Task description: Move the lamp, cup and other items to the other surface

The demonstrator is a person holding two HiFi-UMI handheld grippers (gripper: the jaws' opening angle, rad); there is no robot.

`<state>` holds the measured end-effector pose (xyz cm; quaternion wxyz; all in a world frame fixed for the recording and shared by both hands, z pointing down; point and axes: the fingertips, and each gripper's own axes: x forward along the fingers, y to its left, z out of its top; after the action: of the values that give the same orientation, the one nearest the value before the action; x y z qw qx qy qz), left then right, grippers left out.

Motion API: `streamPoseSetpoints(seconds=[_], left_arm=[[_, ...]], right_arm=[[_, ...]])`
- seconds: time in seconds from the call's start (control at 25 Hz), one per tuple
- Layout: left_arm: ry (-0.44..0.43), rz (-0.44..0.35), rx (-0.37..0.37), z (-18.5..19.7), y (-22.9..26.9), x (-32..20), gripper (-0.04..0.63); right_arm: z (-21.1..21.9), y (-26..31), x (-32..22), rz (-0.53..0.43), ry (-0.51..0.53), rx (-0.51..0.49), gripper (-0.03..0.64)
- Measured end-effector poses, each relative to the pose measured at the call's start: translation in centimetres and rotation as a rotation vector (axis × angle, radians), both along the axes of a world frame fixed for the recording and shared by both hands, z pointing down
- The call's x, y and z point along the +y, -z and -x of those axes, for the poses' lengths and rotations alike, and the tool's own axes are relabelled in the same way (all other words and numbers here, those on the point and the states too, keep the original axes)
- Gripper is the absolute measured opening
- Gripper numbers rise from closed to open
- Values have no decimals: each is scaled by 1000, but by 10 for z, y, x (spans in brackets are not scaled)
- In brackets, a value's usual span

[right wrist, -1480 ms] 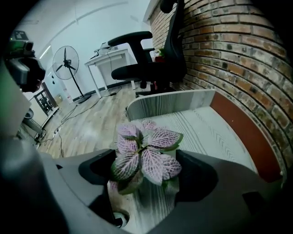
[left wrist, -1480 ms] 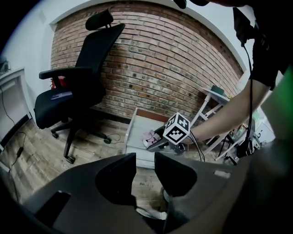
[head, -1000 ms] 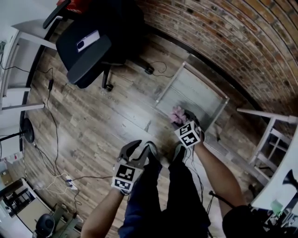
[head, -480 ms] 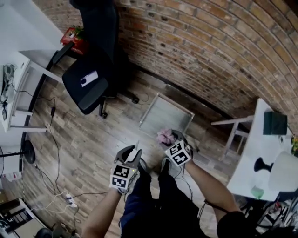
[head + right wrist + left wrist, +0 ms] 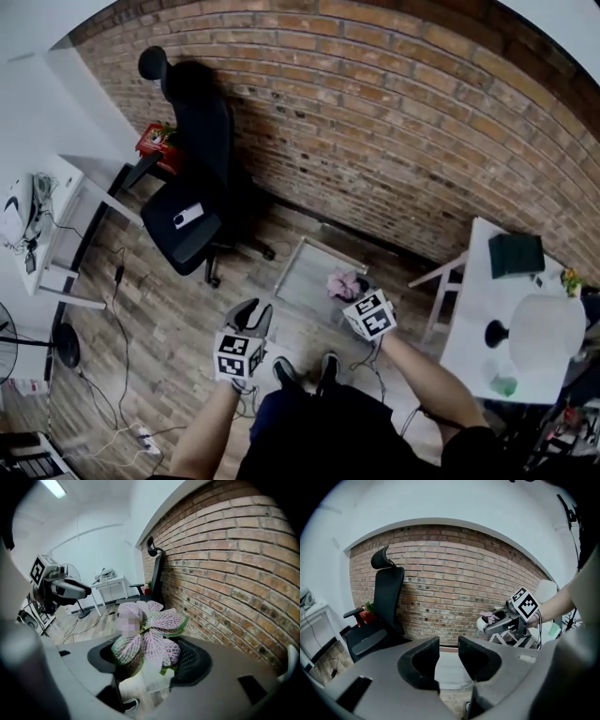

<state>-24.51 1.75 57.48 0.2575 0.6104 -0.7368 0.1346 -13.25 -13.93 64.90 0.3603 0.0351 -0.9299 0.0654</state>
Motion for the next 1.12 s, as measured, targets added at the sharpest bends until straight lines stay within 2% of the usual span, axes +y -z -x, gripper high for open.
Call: streamPoseSetpoints(seconds=[0.16, 0.4, 0.68, 1.12], left_arm=[[-20, -12, 8, -15, 12, -6, 121], [-144, -37, 19, -41, 25, -31, 121], [-295, -36, 78, -69, 19, -44, 121], [-512, -43, 134, -116, -7, -71, 121]], right_arm=[[-25, 25, -14, 51, -101, -36, 290], [-76, 39, -30, 37, -250, -27, 290], [-160, 39, -27, -4, -428, 45, 290], [-307, 47, -20, -47, -814, 91, 290]])
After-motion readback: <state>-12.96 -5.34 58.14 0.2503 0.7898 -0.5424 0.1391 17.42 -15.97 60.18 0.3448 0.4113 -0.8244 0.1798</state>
